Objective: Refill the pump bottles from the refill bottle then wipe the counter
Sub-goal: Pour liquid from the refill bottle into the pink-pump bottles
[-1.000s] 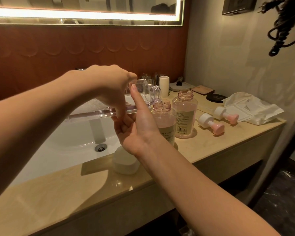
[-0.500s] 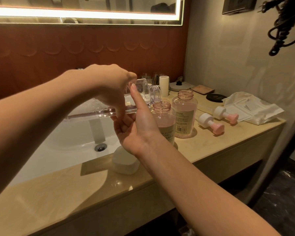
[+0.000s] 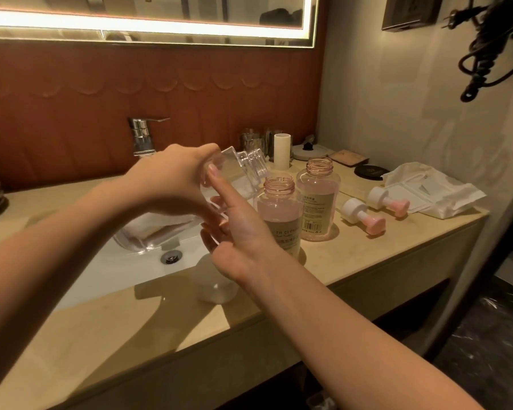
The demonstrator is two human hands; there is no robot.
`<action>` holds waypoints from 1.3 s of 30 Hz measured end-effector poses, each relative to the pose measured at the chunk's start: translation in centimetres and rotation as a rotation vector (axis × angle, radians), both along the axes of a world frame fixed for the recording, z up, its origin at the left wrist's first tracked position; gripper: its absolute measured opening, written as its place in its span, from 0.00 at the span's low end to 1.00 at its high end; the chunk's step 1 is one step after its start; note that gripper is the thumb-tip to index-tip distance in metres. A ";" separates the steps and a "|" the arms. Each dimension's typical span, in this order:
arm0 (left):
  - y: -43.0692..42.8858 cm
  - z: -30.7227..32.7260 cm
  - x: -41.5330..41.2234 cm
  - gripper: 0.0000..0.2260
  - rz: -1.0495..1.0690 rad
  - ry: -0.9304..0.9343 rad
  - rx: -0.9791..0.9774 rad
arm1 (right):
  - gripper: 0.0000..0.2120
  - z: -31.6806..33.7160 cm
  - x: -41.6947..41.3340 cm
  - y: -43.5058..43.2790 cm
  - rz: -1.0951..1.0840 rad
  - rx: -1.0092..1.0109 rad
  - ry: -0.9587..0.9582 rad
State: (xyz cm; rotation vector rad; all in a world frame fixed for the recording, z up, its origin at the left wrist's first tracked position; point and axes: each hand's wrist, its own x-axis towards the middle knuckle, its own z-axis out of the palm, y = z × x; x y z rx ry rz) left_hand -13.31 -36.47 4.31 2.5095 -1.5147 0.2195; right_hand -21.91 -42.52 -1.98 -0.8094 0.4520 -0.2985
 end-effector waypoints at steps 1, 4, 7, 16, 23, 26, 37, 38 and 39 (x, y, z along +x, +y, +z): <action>0.2 -0.4 0.1 0.38 -0.003 0.010 -0.036 | 0.17 0.0 0.0 0.1 0.000 -0.015 -0.001; 0.9 -1.3 0.8 0.33 0.007 0.049 -0.126 | 0.13 -0.2 -0.1 0.5 0.004 -0.061 -0.015; 1.6 -2.0 1.2 0.29 -0.007 0.145 -0.260 | 0.16 -0.5 0.1 1.0 -0.011 -0.106 -0.026; 2.7 -3.1 0.5 0.26 0.002 0.218 -0.489 | 0.28 -1.1 -0.4 1.0 -0.007 -0.256 -0.085; 3.0 -2.3 0.2 0.32 -0.038 0.255 -0.580 | 0.30 -0.7 -2.6 -0.5 -0.075 -0.780 -0.139; 2.7 -2.1 0.4 0.34 -0.018 0.239 -0.600 | 0.21 -1.0 -3.6 -1.6 -0.377 -1.197 -0.153; 1.8 -3.1 0.8 0.32 0.006 0.263 -0.666 | 0.37 -5.4 -3.6 -4.9 -0.788 -1.244 0.137; 1.8 -3.2 0.8 0.32 0.006 0.260 -0.663 | 0.40 -5.6 -3.5 -5.0 -0.743 -1.237 0.155; 1.9 -3.2 0.9 0.32 0.007 0.254 -0.657 | 0.42 -5.7 -3.4 -5.0 -0.699 -1.226 0.170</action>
